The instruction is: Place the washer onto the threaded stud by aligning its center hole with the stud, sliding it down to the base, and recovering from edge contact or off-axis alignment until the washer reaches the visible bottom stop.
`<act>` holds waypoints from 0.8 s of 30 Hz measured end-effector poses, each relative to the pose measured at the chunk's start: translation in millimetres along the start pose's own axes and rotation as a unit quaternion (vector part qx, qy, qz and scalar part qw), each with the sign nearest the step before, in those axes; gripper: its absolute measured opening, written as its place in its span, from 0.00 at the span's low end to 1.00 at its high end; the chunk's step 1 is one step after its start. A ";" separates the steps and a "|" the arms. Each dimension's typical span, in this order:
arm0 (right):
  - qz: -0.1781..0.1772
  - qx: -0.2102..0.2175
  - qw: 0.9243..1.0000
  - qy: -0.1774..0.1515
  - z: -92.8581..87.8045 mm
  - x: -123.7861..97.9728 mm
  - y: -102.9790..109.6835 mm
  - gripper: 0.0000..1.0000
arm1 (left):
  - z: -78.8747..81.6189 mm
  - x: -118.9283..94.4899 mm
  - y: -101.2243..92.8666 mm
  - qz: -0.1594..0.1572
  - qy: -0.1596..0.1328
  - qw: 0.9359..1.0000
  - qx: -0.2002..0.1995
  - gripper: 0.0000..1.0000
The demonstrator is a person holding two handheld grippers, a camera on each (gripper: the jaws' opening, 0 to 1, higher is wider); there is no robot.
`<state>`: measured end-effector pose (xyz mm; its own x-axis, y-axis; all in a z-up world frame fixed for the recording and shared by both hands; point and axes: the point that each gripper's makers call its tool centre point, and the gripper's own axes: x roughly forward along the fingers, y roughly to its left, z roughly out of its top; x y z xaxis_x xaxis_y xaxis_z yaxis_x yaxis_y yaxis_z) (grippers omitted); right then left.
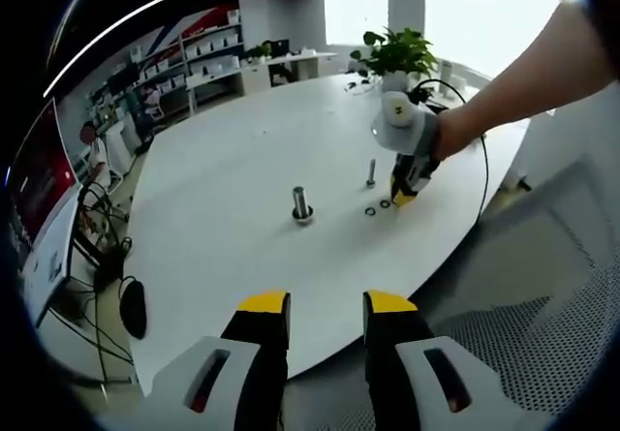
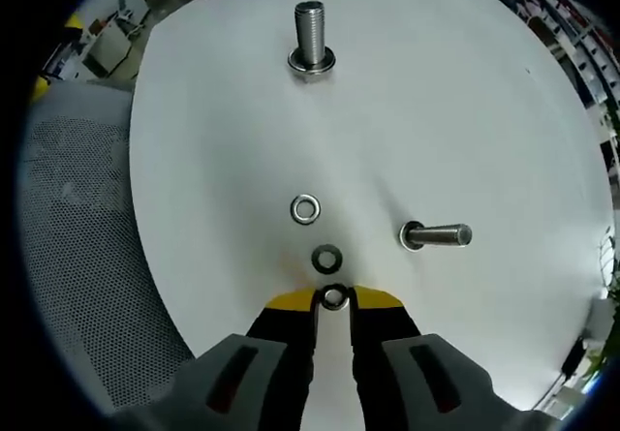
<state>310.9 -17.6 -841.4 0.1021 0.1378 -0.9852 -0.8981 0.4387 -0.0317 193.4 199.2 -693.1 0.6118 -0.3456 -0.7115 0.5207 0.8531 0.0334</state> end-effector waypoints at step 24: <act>0.024 -0.077 0.997 -0.002 -2.5 -0.6 5.0 0.20 | 1.1 -0.4 0.9 0.001 -0.003 1.000 -0.002 0.28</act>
<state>305.3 -17.7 -841.4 0.0592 0.1592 -0.9855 -0.9568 0.2905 -0.0105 194.3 199.7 -692.0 0.6166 -0.3451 -0.7076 0.5167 0.8556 0.0329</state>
